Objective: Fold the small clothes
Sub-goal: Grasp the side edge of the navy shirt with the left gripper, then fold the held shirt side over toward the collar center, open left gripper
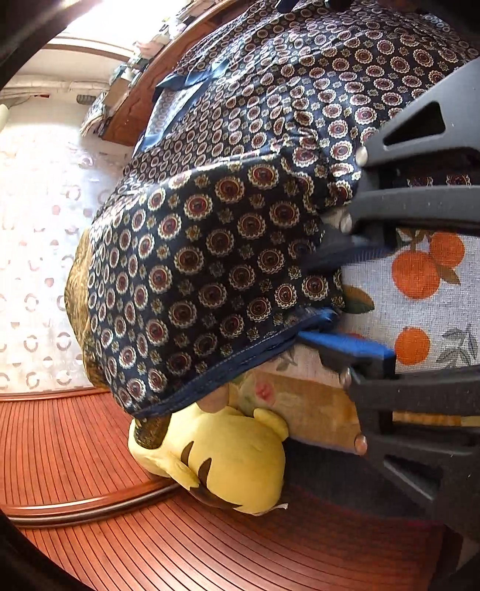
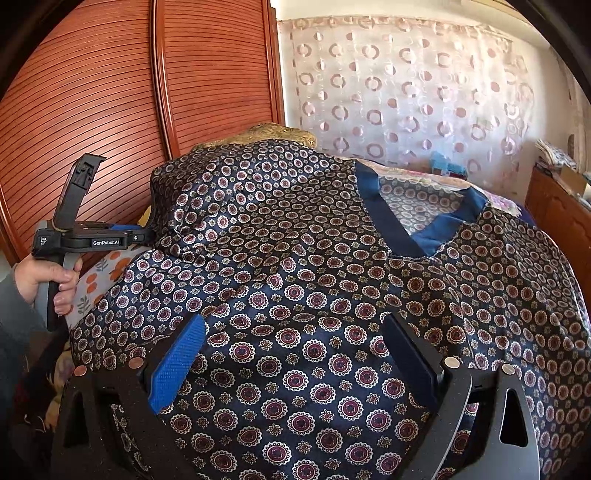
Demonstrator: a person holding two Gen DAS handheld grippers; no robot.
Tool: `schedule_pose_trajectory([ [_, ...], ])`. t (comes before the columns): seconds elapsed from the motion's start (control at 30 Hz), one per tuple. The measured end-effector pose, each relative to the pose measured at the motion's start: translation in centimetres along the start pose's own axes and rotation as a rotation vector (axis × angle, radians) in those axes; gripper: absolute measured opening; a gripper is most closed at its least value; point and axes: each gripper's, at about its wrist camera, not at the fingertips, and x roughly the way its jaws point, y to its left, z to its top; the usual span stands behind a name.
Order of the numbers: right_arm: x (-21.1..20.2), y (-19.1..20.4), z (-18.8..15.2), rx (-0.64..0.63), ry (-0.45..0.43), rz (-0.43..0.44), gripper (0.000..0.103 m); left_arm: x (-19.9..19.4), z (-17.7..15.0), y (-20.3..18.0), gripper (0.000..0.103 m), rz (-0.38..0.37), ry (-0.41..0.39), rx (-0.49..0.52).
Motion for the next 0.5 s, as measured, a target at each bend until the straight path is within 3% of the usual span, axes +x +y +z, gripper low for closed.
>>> schedule_pose_trajectory([
  [0.03,0.0,0.1,0.0,-0.002,-0.003,-0.002,0.097,0.0,0.1,0.0,0.010,-0.009,0.004,0.000],
  [0.07,0.0,0.2,-0.1,-0.004,-0.006,-0.004,0.097,-0.1,0.2,-0.1,0.009,-0.012,0.006,0.000],
  [0.27,-0.1,0.4,-0.3,-0.003,-0.015,-0.007,0.097,-4.0,1.9,-2.2,0.006,-0.049,-0.102,0.041],
  [0.5,-1.0,-0.7,-0.4,0.026,-0.026,-0.021,0.097,-7.5,4.6,-7.7,0.006,-0.184,-0.176,0.145],
])
